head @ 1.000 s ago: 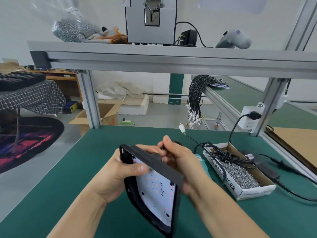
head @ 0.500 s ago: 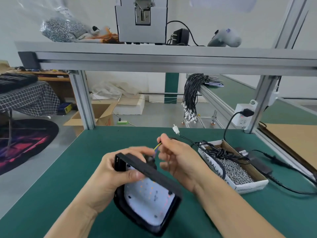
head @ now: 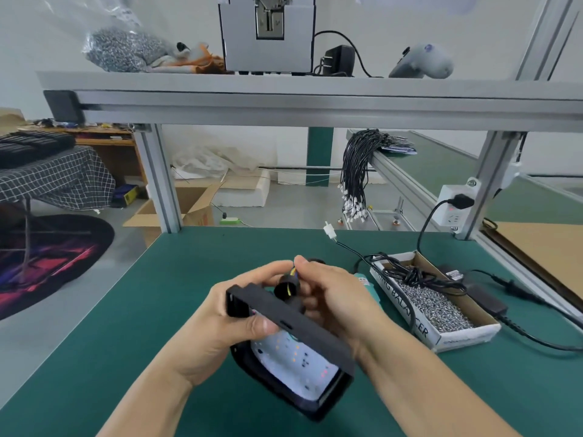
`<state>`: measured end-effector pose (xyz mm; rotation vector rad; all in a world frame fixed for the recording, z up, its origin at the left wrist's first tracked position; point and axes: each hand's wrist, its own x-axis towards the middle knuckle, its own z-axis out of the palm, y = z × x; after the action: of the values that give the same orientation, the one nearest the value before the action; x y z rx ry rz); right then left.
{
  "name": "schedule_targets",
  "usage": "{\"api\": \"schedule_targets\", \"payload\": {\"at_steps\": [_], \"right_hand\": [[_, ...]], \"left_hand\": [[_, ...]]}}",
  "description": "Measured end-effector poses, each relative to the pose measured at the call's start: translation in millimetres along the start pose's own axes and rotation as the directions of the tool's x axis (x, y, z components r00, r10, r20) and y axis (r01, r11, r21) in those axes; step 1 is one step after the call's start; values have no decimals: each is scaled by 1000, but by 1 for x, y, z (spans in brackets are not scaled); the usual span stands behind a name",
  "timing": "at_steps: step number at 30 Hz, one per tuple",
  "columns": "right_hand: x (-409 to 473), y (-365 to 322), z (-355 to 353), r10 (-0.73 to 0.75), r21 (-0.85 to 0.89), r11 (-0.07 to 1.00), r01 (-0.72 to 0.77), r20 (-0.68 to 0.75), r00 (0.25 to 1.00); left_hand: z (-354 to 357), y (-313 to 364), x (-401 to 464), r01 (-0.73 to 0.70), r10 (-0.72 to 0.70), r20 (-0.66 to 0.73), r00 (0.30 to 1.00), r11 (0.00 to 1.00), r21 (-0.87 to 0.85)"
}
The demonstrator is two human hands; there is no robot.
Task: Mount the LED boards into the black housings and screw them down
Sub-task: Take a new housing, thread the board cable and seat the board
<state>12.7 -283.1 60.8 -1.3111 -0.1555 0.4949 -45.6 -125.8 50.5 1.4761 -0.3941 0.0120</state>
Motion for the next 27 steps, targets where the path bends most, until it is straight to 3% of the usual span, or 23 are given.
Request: {"api": "schedule_targets", "payload": {"at_steps": [4, 13, 18, 21, 25, 27], "right_hand": [[-5, 4, 4, -55, 33, 998, 56, -15, 998], [-7, 3, 22, -146, 38, 987, 156, -195, 970], [-3, 8, 17, -128, 101, 984, 146, -167, 978], [-4, 7, 1, -144, 176, 973, 148, -36, 989], [-12, -1, -14, -50, 3, 999, 51, 265, 963], [-15, -4, -15, -21, -26, 999, 31, 333, 943]], "left_hand": [[-2, -3, -1, 34, -32, 23, 999, 998, -59], [-1, -5, 3, -1, 8, 38, 999, 982, -188], [-2, -10, 0, 10, -16, -19, 1000, 963, -268], [-3, -8, 2, -63, 53, -65, 996, 987, -148], [-5, -9, 2, -140, 135, -101, 986, 989, -41], [-3, -11, 2, -169, 164, -88, 983, 984, -50]]}}
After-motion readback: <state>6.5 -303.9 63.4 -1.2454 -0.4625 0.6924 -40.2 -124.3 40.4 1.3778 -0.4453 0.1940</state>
